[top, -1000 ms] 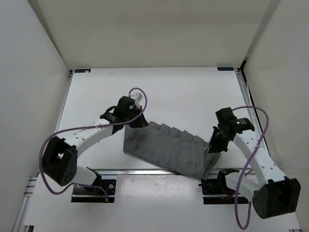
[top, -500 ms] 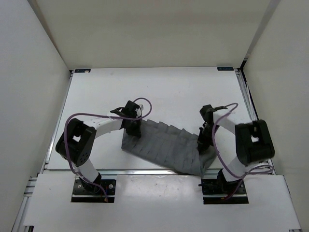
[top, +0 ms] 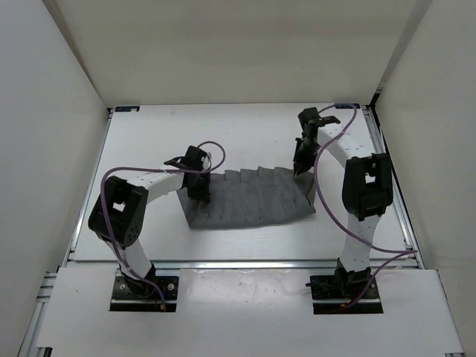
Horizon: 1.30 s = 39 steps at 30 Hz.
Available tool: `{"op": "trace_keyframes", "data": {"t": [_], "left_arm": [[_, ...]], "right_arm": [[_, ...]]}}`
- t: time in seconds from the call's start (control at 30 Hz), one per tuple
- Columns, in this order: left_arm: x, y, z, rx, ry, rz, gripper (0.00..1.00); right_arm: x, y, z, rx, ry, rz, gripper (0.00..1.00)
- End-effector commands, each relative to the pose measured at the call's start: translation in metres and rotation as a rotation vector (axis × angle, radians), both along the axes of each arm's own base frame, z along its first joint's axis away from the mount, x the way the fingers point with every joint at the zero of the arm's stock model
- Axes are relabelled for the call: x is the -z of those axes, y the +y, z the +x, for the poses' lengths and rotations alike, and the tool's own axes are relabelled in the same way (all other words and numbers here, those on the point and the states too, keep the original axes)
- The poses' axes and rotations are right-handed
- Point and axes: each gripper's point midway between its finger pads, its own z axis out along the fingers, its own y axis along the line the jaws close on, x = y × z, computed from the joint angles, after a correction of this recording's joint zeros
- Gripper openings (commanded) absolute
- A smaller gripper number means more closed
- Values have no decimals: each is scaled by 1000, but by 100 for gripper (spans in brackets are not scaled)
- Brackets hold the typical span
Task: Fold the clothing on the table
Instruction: Fold the skirt
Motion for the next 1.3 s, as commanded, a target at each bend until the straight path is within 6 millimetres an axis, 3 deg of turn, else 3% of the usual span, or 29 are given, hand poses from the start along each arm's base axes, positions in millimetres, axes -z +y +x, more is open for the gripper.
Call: {"op": "trace_keyframes", "data": {"t": [0.0,0.03,0.1,0.13,0.23,0.3,0.43,0.57,0.67,0.7,0.77,0.9,0.93,1.0,1.2,1.27], "left_arm": [[-11,18,36,-64,-69,24,0],[-15,20,47,-83,-81,19,1],[-24,24,62,-100,-99,8,5],[-32,27,69,-108,-108,2,5],[-55,32,81,-140,-164,-40,17],[-70,30,82,-157,-198,-86,27],[-90,33,71,-175,-226,-130,28],[-89,42,52,-194,-215,-148,27],[-76,49,37,-205,-173,-155,27],[-67,53,31,-218,-145,-145,27],[-66,53,26,-208,-146,-131,27],[-63,52,19,-207,-141,-123,26],[-63,55,20,-216,-143,-115,27],[-60,52,14,-199,-126,-110,26],[-60,55,12,-213,-129,-100,26],[-60,55,14,-214,-129,-107,25]], "right_arm": [[-58,-8,3,-47,-144,-76,24],[-63,-7,2,-62,-165,-67,27],[-75,-7,-18,-84,-189,-38,39],[-90,-9,-18,-80,-237,-19,42],[-71,-32,-52,-36,-171,-14,52],[-66,-40,-59,10,-173,70,56],[-38,-64,-80,116,-134,169,61],[-25,-72,-72,190,-198,290,62],[-13,-64,-72,221,-213,412,63],[-18,-60,-64,218,-257,451,63],[-13,-55,-64,244,-272,496,63],[-11,-47,-52,266,-310,600,64],[-8,-45,-55,283,-304,636,72],[-6,-41,-52,292,-308,677,75],[-3,-27,-43,201,-316,705,75],[5,-17,-49,166,-253,716,75]]}}
